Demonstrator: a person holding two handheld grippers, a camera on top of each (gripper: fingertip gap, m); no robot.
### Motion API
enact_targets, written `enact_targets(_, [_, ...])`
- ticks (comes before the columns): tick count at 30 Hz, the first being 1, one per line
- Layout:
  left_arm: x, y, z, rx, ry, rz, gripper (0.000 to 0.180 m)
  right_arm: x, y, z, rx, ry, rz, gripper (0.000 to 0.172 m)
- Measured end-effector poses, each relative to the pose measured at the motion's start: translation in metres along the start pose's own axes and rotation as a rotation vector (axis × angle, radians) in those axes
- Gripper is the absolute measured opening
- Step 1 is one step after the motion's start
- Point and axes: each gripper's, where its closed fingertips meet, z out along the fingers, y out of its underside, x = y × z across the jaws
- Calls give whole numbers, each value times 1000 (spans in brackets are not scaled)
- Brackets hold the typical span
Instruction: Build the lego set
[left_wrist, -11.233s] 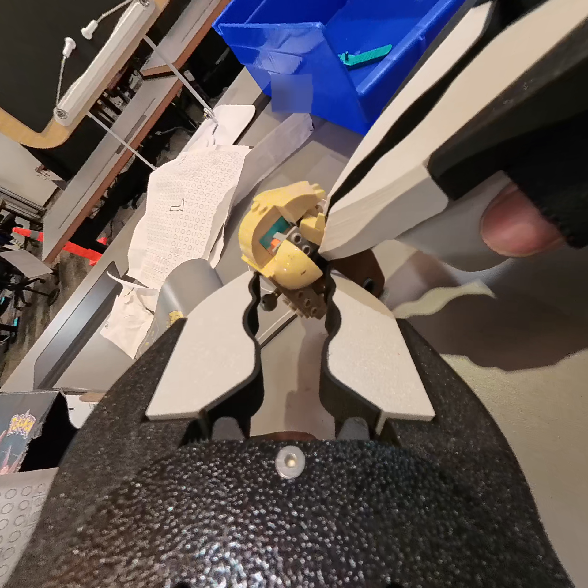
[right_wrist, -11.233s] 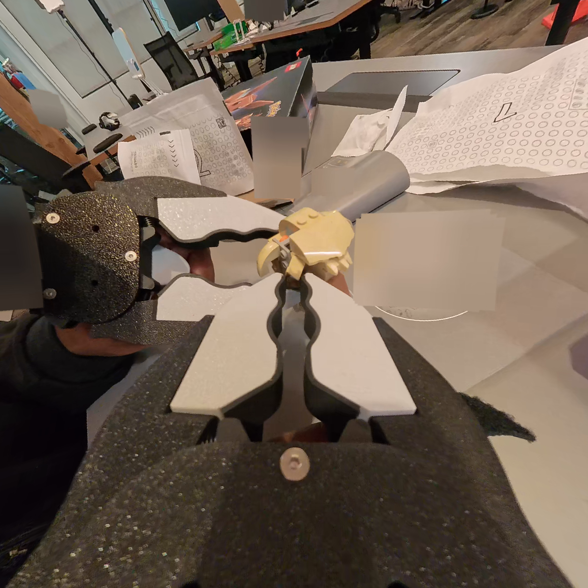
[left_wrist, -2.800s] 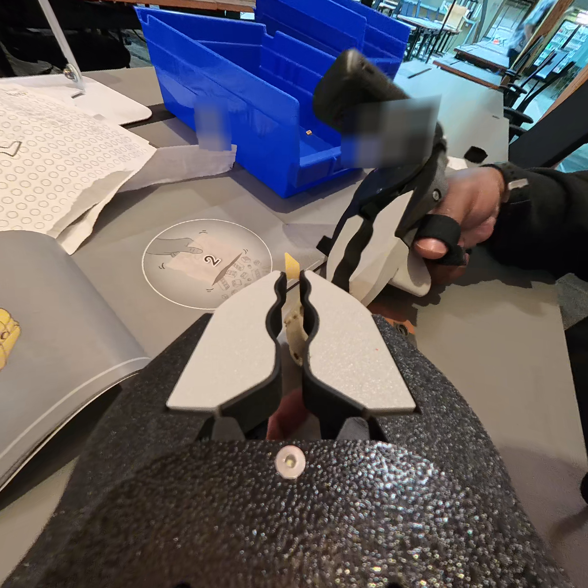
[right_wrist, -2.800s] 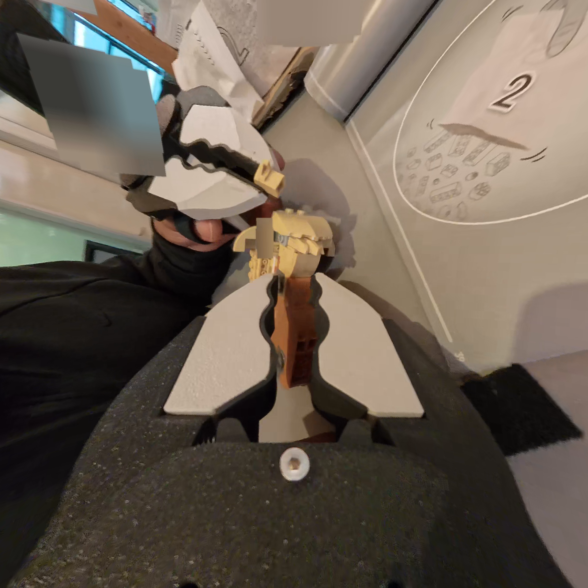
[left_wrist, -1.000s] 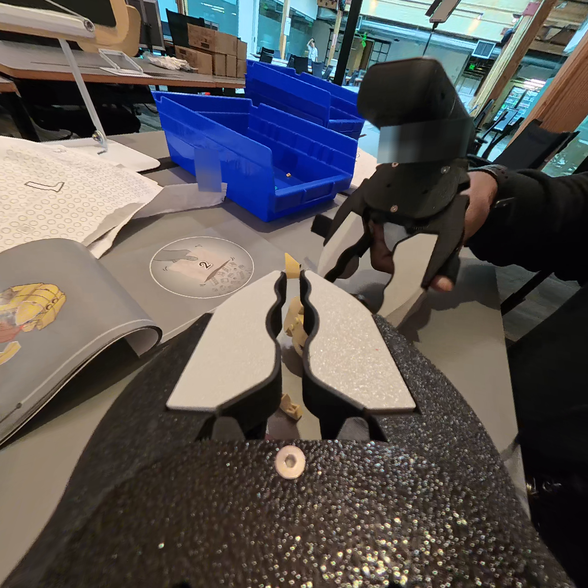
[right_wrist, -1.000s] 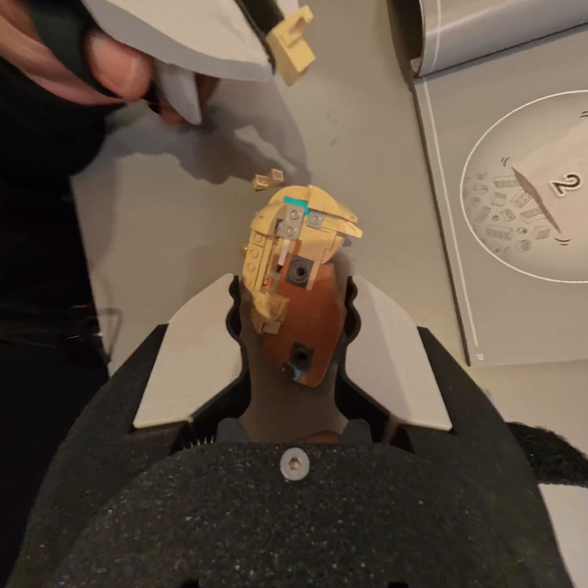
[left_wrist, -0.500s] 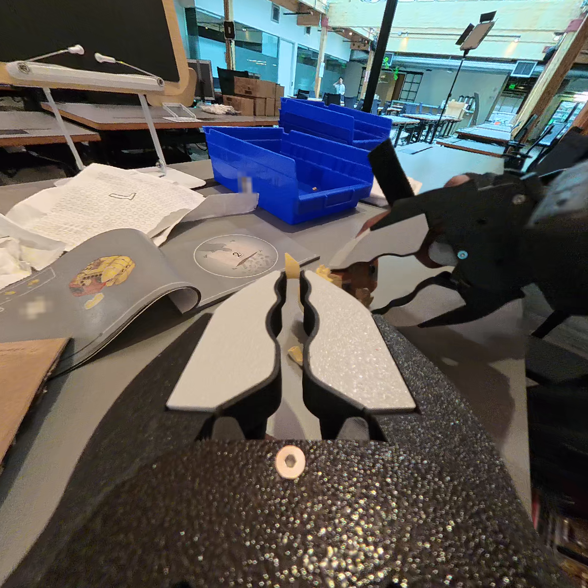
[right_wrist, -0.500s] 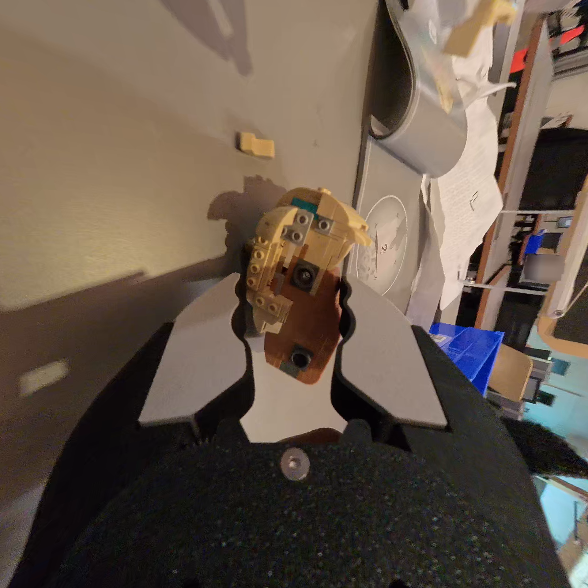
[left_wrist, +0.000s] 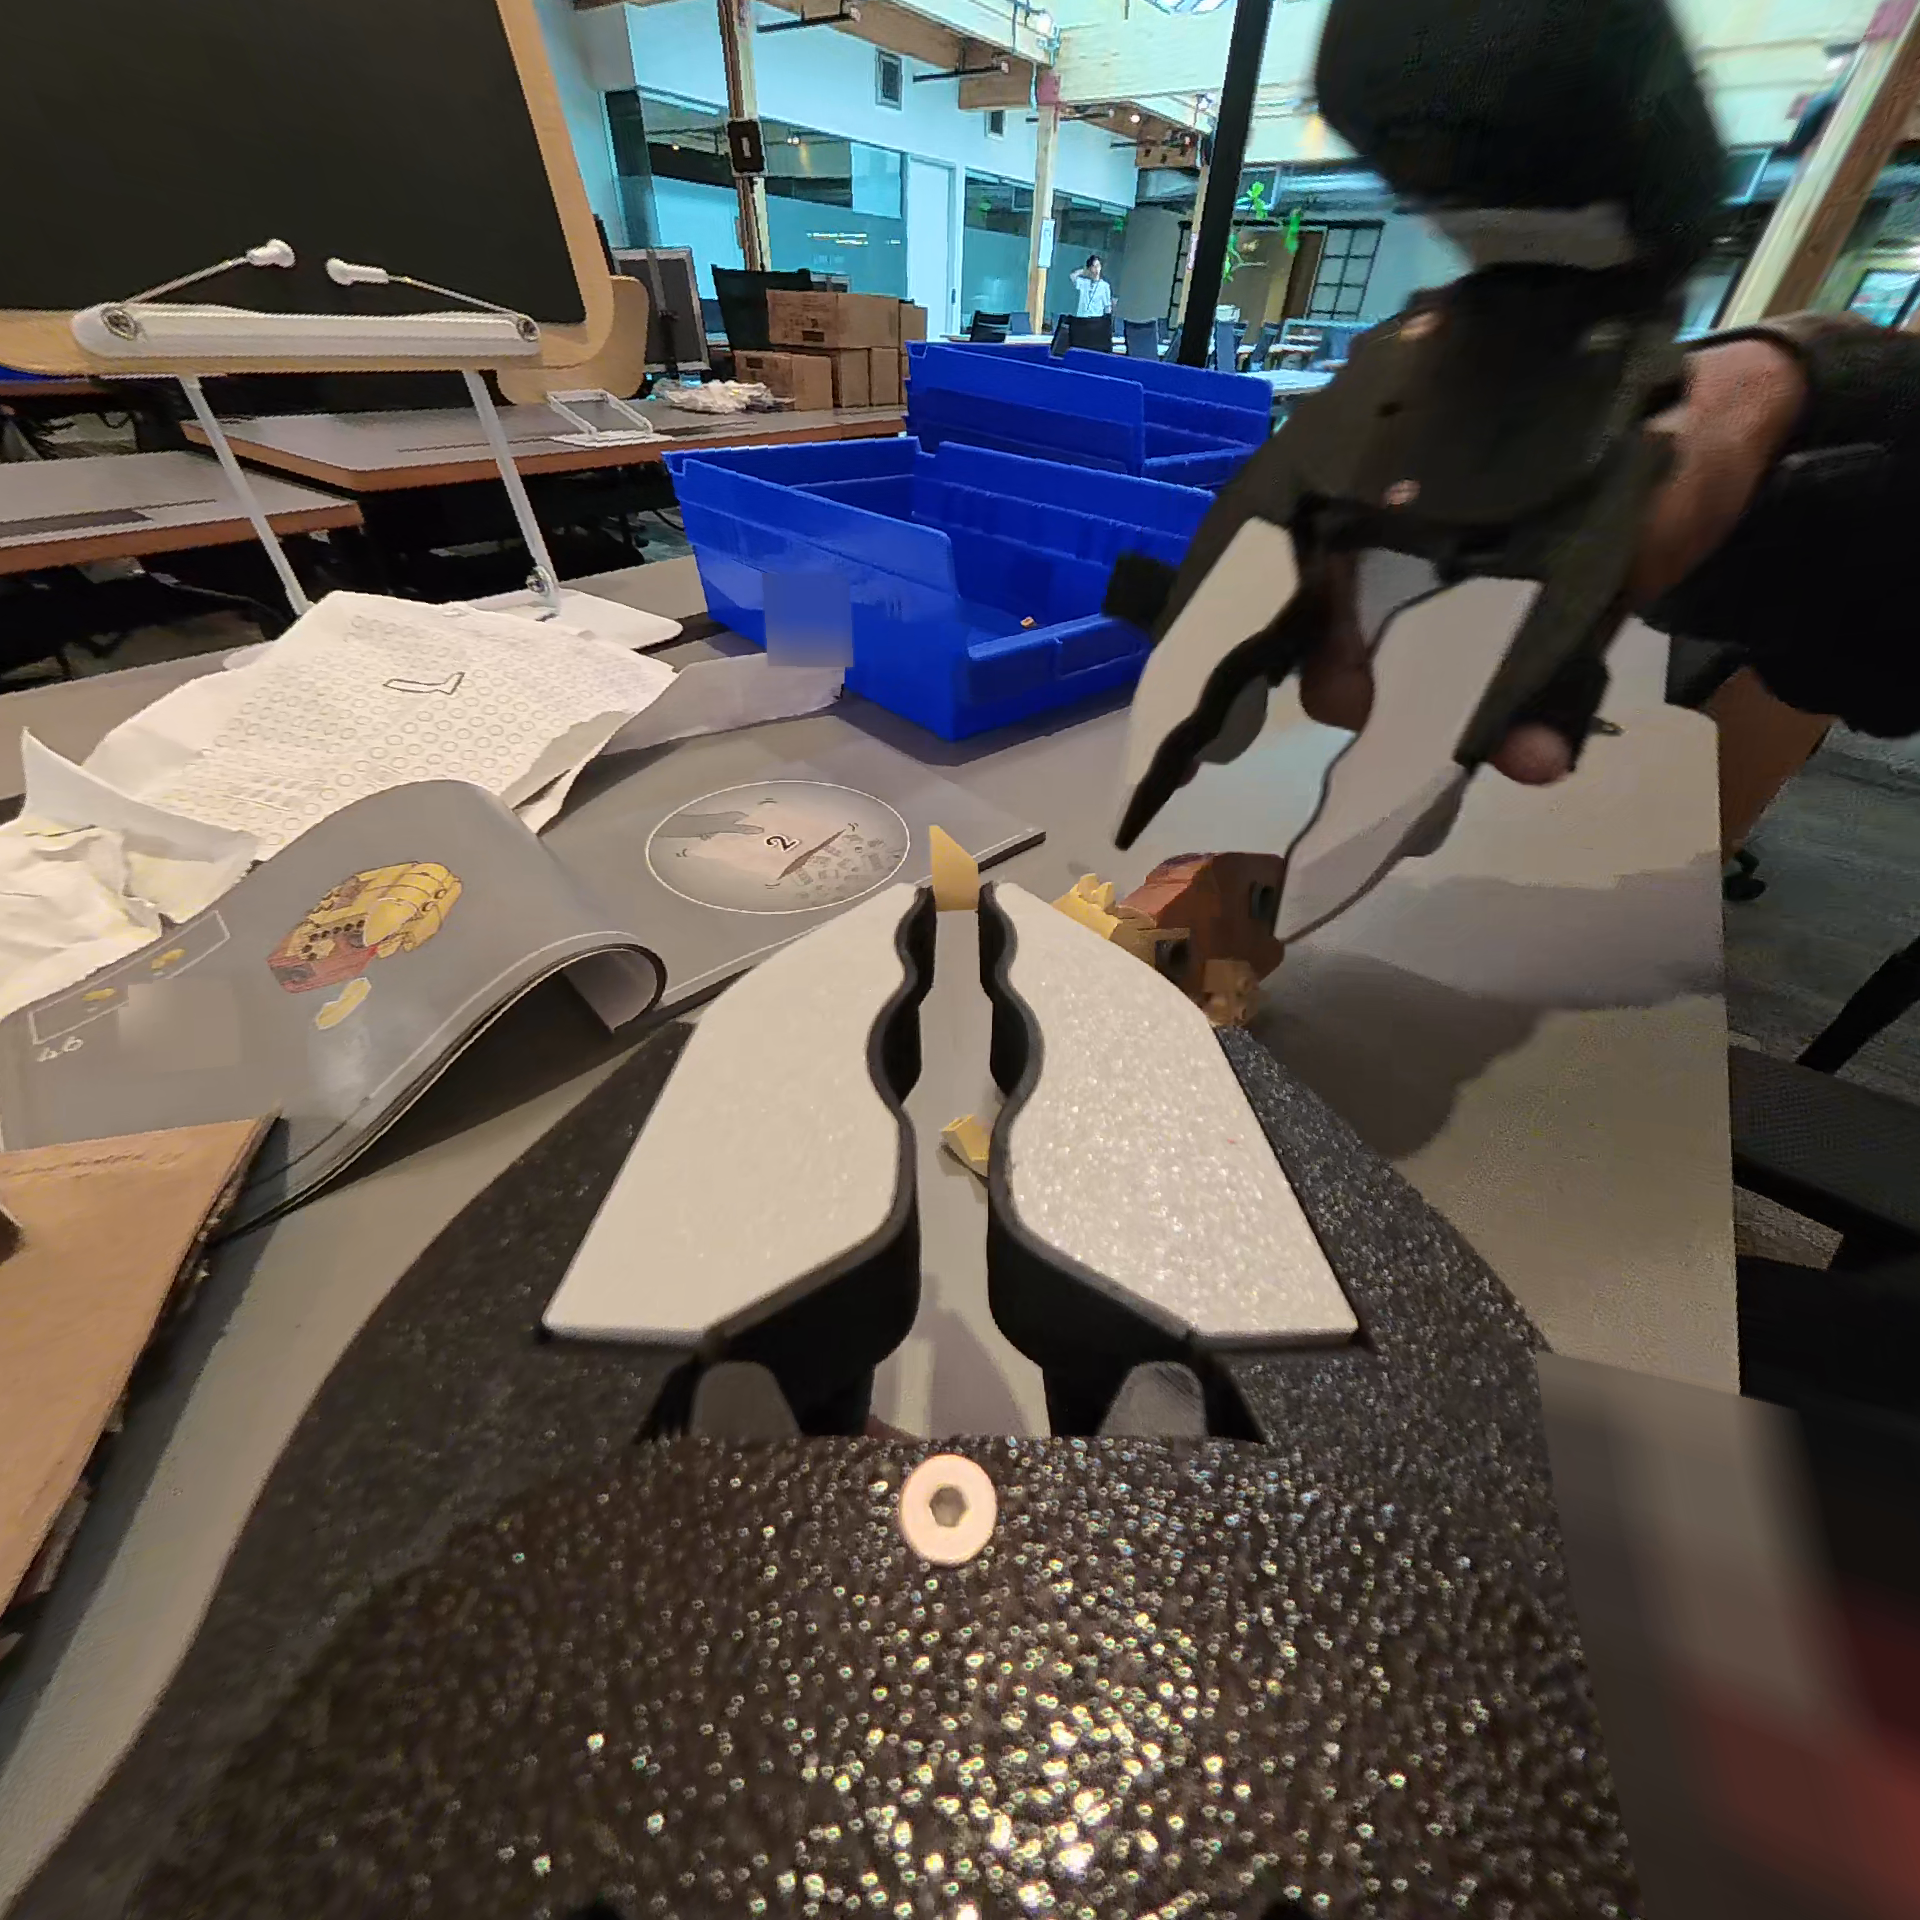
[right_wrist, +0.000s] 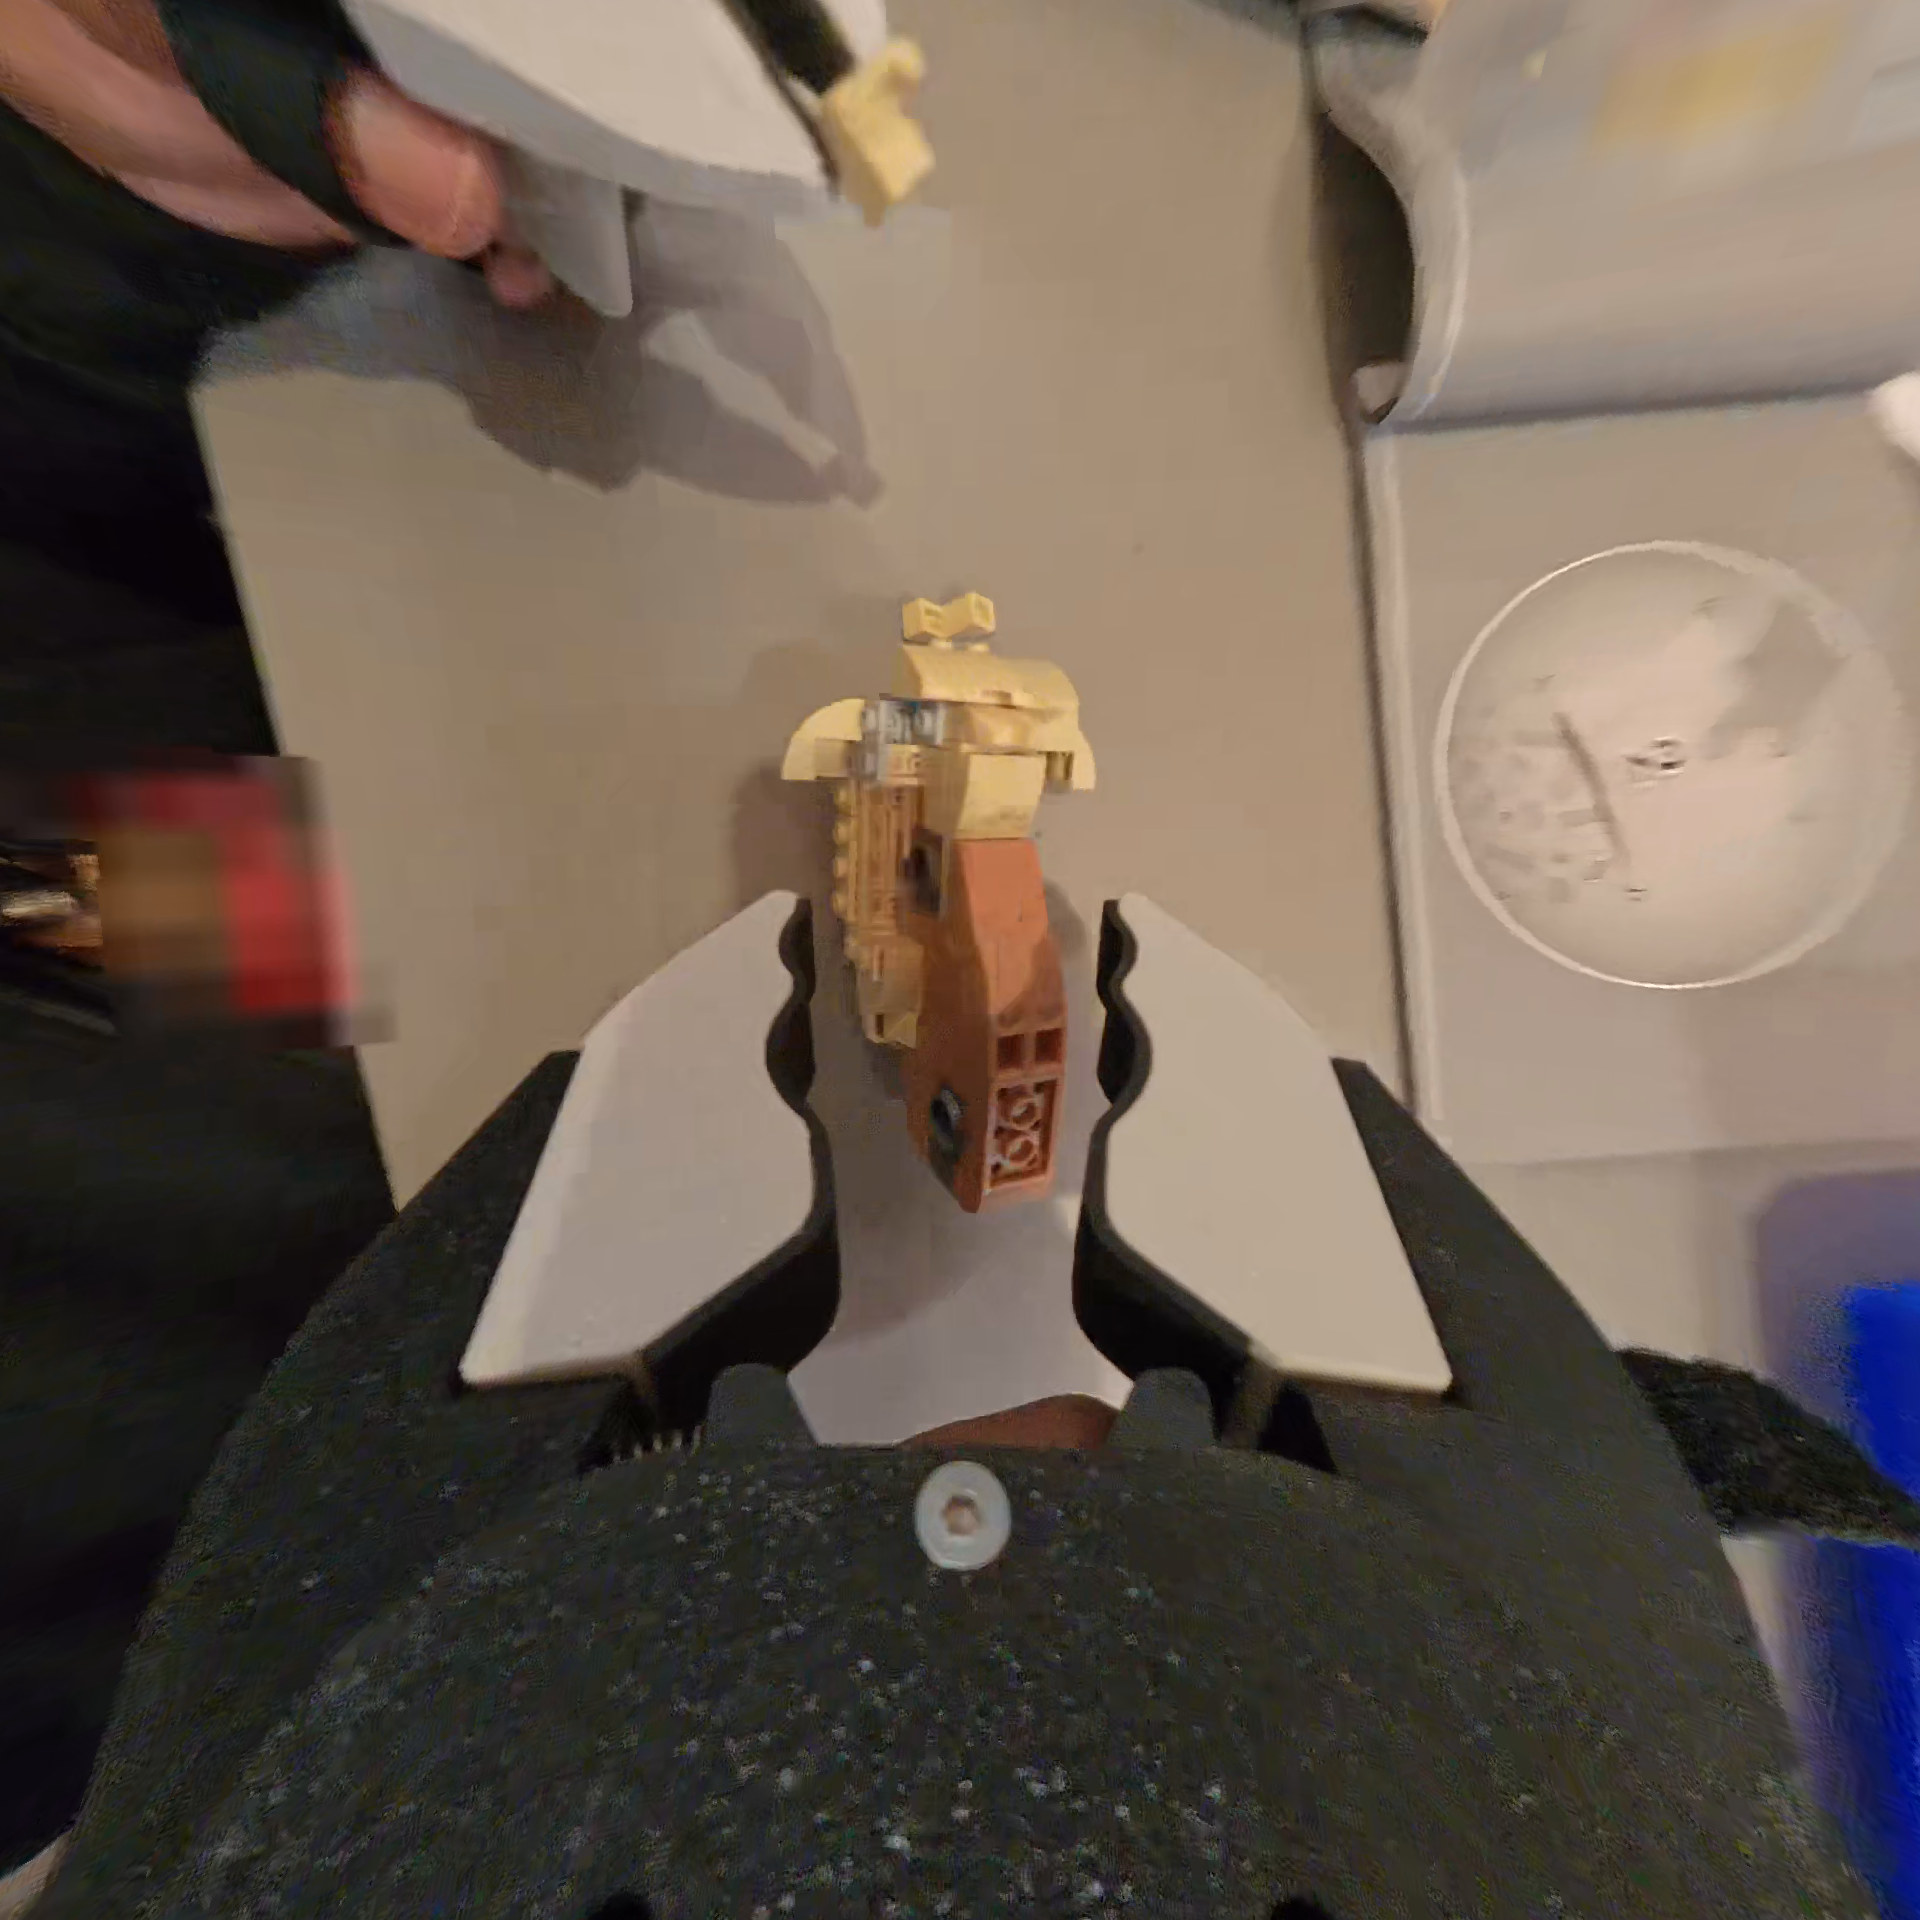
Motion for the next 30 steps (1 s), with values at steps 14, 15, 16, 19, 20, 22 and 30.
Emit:
enact_targets(14, [3,1,2,-15,32,-11,7,-4,-8,34,-19,-339,132,21])
enact_targets(15, [1,1,2,-13,24,-17,7,0,-11,35,6,-305,144,21])
enact_targets(16, [-1,1,1,-9,12,-25,7,4,-15,36,36,-266,156,21])
enact_targets(19, [-9,-1,2,3,-30,-79,7,18,-29,39,153,-125,225,21])
enact_targets(20, [-10,-2,3,15,-32,-110,7,21,-35,39,203,-84,252,21])
enact_targets(22, [-11,-6,6,50,-35,-180,7,27,-48,39,308,-17,309,21])
enact_targets(30, [-17,-5,28,25,-160,-191,7,48,-63,37,566,57,564,21])
